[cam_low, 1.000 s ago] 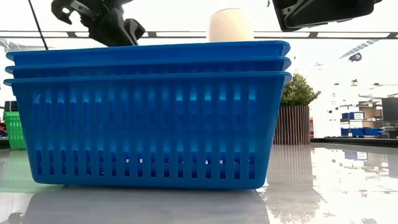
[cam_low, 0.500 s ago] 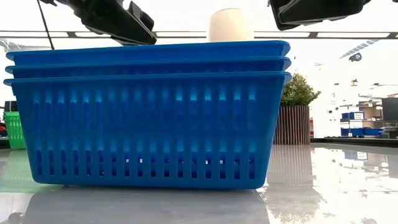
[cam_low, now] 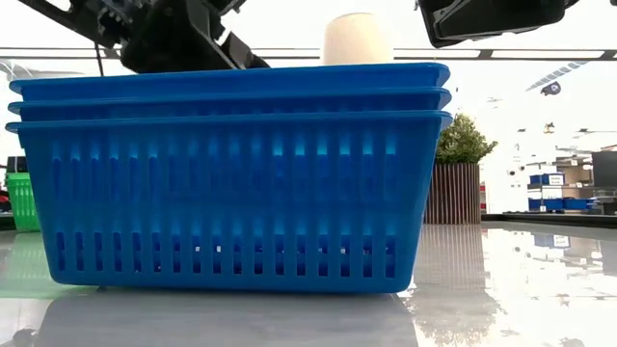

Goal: Stack baskets by color
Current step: Adjust the stack of blue bins

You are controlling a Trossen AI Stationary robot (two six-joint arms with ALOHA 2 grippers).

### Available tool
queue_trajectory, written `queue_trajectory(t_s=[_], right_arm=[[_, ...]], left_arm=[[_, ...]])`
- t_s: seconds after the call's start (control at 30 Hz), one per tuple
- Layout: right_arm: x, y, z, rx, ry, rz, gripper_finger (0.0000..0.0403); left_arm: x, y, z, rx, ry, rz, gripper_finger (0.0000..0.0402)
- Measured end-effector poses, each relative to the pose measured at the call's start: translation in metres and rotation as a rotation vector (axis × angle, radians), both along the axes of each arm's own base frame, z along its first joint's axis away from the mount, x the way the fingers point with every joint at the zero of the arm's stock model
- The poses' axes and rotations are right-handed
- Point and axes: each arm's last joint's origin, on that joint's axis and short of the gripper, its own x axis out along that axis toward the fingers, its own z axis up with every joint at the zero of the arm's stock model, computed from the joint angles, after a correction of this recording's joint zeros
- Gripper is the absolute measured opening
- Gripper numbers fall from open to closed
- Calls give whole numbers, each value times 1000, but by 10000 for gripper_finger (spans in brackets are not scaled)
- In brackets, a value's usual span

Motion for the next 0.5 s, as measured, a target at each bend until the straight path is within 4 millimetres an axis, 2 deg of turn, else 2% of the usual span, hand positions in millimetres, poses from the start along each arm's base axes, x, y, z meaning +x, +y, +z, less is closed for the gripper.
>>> queue_trajectory(t_s=[0.17,0.3,0.5], right_arm=[[0,0,0,7,4,-4,9],[0,0,0,7,4,-3,9],[0,0,0,7,4,-3,9]], left_arm=[[5,-2,-6,22,57,6,28],[3,4,-13,75,131,121,28],[-3,14,-15,265,156,305,28]])
